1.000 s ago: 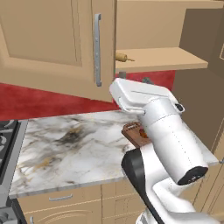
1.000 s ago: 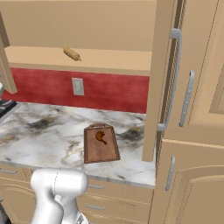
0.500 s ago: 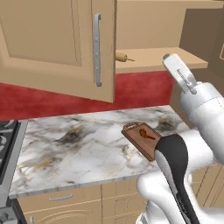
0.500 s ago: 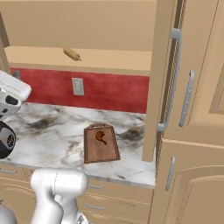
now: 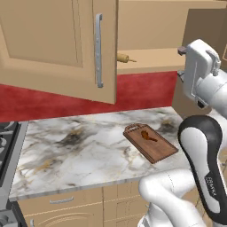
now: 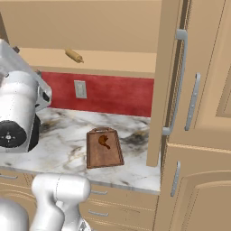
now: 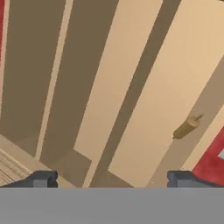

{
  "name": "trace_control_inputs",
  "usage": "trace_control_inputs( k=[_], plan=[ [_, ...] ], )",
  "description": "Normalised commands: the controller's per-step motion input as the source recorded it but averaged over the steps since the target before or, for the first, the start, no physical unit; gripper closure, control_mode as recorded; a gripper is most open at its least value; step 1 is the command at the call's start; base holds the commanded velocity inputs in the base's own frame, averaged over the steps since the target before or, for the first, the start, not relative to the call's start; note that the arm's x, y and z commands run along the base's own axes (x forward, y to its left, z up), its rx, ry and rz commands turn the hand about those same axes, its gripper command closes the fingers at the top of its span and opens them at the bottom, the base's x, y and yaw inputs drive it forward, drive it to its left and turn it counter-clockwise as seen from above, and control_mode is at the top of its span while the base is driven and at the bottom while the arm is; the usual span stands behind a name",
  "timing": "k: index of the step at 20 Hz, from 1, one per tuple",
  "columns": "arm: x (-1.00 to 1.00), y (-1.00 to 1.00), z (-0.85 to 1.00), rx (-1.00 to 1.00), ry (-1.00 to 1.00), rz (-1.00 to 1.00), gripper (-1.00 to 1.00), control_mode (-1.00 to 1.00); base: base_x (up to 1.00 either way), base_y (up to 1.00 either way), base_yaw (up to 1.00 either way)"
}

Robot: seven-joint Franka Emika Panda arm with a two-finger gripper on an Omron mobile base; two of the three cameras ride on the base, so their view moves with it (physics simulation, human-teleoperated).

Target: Open the cabinet, retrieve the rolling pin, and place it next to the meat on the cutting board to prepare for tenderizing.

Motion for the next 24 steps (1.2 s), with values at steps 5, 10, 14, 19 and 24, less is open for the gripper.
trace_control_inputs(
  k=[5, 10, 14, 19, 24],
  plan=[
    [0.99, 0.0, -0.18, 0.2, 0.19, 0.33, -1.0, -1.0, 0.0, 0.0, 0.0],
    [0.9, 0.03, -0.35, 0.06, 0.18, 0.32, -1.0, -1.0, 0.0, 0.0, 0.0],
    [0.61, 0.03, -0.39, 0.02, 0.11, 0.33, -1.0, -1.0, 0.0, 0.0, 0.0],
    [0.22, 0.08, -0.25, 0.05, 0.07, 0.26, -1.0, -1.0, 0.0, 0.0, 0.0],
    [0.17, 0.29, -0.08, 0.07, 0.02, 0.22, -1.0, -1.0, 0.0, 0.0, 0.0]
  ],
)
